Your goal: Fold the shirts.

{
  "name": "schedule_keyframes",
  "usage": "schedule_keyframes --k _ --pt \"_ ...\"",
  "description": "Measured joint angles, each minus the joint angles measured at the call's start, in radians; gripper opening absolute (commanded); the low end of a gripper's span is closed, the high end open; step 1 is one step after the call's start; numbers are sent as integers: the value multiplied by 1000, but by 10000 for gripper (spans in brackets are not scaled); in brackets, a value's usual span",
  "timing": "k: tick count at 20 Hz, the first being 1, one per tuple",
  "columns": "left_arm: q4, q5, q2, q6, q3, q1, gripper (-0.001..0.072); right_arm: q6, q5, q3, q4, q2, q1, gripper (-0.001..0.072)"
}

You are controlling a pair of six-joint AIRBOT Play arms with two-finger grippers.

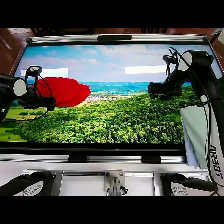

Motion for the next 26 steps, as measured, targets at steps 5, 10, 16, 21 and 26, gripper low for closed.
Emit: schedule_keyframes --k 5,10,16,21,26 --pt "0 0 0 0 0 0 688 0 0 0 0 0 0 503" --pt "0 0 0 0 0 0 689 0 0 0 0 0 0 503" --pt "0 0 0 0 0 0 688 0 0 0 0 0 0 502" --pt "-34 23 -2 -24 0 0 688 0 -52 0 -1 0 0 502" --pt "-67 82 -21 -84 -2 0 688 -24 -110 0 -9 0 0 502"
